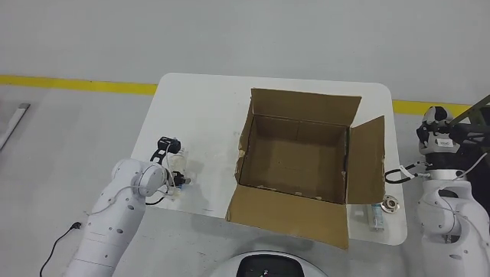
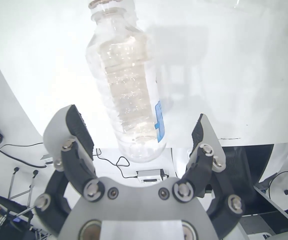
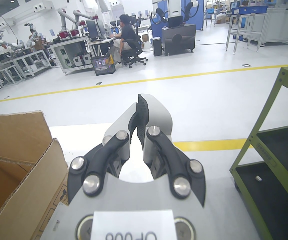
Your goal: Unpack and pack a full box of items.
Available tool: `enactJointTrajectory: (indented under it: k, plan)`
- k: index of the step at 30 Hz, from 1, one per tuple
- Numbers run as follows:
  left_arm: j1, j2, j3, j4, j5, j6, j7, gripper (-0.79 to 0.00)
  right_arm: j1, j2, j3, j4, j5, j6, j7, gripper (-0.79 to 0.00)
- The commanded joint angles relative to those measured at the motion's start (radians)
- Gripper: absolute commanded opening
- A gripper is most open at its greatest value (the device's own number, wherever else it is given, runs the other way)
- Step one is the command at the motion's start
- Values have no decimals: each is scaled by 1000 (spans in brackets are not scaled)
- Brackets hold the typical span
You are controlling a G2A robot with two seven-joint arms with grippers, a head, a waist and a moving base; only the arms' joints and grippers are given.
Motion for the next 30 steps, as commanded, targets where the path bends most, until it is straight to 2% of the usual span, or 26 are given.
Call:
enactJointTrajectory:
  k: [1,19,21,22,25,30]
  plan:
    - [-4,0,3,16,0,-3,8,0,0,0,0,0,0,0,0,-785]
    - [-37,-5,18,115,-47,-42,78,0,0,0,0,0,0,0,0,-785]
    - [-39,-5,20,121,-47,-43,84,-391,0,0,0,0,0,0,0,-785]
    - [-41,-5,21,124,-47,-44,86,-428,0,0,0,0,0,0,0,-785]
    - [-43,-5,24,131,-47,-45,92,-785,0,0,0,0,0,0,0,-785]
    - [-40,-3,20,129,-47,-44,105,-785,0,0,0,0,0,0,0,-785]
